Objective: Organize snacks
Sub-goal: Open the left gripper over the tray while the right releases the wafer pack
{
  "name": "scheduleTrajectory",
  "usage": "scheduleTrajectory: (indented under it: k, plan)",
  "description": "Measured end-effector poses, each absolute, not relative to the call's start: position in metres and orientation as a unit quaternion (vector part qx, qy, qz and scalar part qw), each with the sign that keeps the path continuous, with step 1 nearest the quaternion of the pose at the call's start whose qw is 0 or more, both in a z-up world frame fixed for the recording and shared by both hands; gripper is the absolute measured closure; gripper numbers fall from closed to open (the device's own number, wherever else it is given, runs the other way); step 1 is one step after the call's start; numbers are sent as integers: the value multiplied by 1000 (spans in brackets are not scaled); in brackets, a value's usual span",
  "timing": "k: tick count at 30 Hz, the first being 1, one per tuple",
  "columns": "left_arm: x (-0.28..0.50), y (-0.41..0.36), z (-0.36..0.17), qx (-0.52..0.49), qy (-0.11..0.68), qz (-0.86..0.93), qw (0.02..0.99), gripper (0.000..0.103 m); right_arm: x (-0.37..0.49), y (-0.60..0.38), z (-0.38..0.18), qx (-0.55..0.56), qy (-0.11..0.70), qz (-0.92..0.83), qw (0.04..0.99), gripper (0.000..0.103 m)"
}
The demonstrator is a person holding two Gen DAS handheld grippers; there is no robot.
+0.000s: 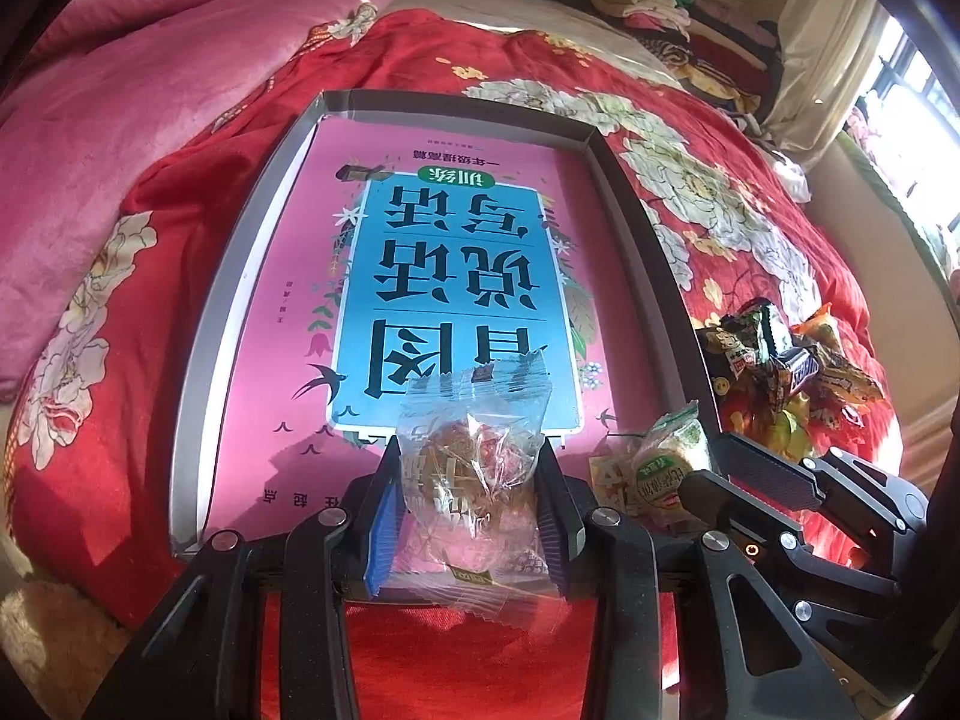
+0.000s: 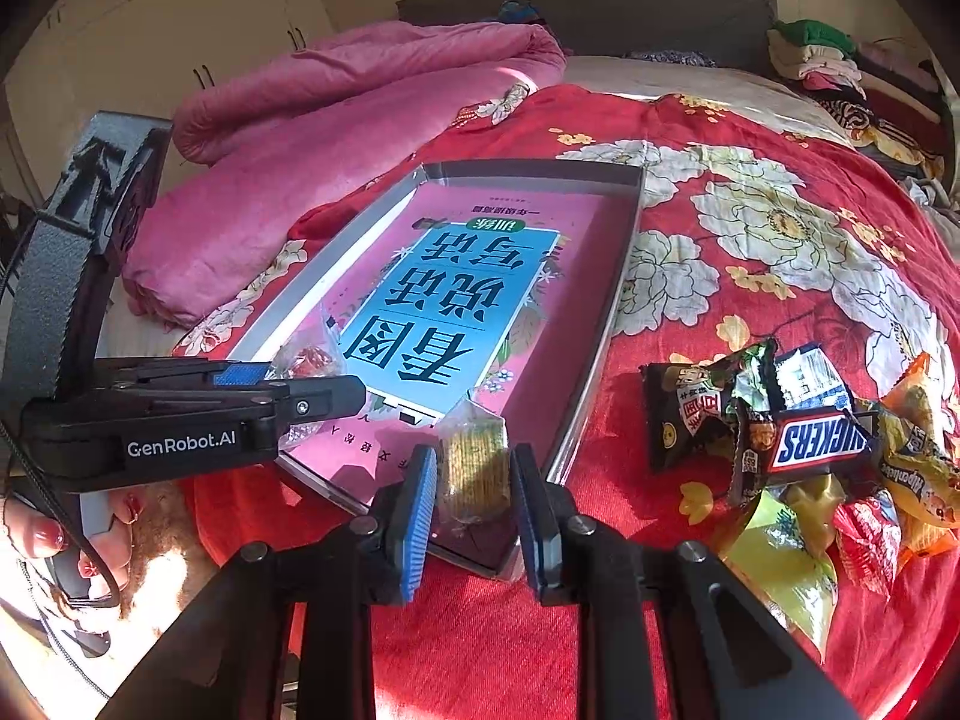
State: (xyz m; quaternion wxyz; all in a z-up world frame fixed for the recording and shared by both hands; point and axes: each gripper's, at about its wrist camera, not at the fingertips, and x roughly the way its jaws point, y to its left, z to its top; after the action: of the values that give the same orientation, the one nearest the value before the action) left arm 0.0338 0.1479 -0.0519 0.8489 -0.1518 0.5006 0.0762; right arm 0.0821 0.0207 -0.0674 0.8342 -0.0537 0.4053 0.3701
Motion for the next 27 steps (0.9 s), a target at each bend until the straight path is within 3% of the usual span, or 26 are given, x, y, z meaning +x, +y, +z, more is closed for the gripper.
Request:
scheduleTrajectory:
  k: [25,27]
  plan:
    - [30,144,-30,-149,469,75,867,53,73,1,-49,-49,367,360,857,67]
    - [29,143,-26,-151,464,74,870,47,72,-1,-47,-48,364,358,859,64]
